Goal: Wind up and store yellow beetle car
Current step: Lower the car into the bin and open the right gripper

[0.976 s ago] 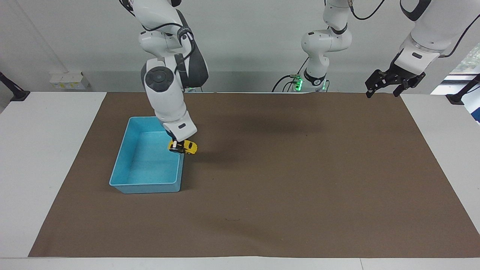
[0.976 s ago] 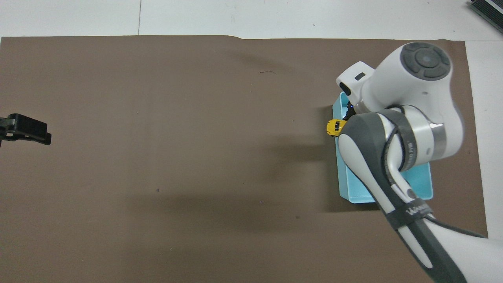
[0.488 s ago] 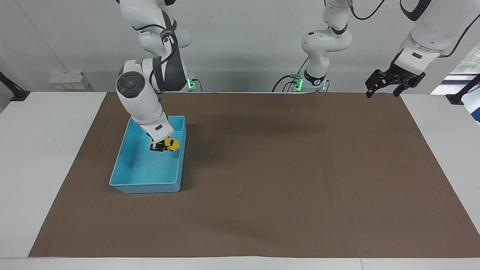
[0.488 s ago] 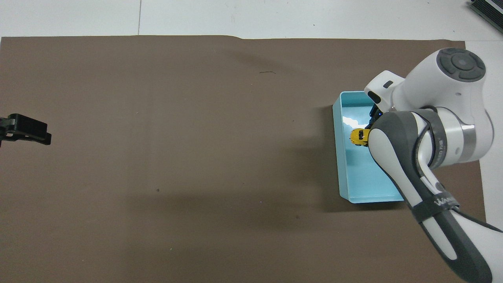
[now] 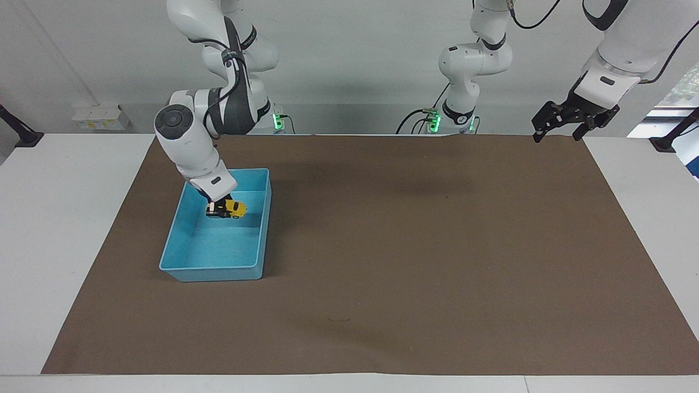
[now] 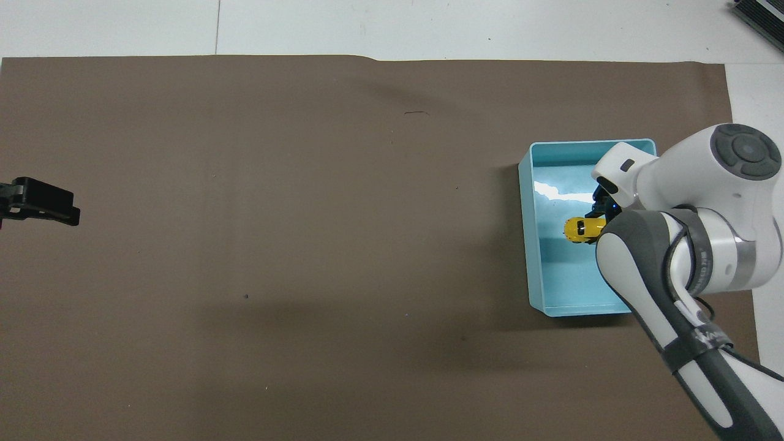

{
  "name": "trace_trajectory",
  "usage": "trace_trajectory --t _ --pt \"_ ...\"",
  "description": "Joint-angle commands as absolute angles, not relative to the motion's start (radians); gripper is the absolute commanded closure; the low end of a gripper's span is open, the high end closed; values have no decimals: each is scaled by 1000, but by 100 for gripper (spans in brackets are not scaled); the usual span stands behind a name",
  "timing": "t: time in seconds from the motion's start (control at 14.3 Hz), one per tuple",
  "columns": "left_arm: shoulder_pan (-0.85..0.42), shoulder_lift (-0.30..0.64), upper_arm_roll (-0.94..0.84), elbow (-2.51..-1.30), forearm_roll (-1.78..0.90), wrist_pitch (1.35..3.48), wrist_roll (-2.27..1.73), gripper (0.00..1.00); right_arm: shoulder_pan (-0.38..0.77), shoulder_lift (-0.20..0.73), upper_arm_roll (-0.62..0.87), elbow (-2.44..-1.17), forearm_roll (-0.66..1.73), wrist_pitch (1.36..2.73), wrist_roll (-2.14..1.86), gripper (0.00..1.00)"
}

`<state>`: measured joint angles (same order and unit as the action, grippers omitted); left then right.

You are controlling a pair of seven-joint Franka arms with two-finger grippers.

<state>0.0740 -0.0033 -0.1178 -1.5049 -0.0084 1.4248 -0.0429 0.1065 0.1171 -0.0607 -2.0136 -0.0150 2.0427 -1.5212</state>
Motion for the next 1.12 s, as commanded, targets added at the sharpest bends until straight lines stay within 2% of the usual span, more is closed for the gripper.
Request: trace_trajectory --t 0.0,0.35,1.05 --pt "92 -3 -130 -1493 2 1407 -49 0 89 86 -49 -2091 -29 2106 -1555 91" --pt "92 -3 -130 -1493 2 1407 -49 0 89 124 -49 -2144 -31 2213 -1566 91" --pt "92 -3 -130 -1493 2 1407 -49 0 106 176 -48 -2195 -31 2335 -1588 91"
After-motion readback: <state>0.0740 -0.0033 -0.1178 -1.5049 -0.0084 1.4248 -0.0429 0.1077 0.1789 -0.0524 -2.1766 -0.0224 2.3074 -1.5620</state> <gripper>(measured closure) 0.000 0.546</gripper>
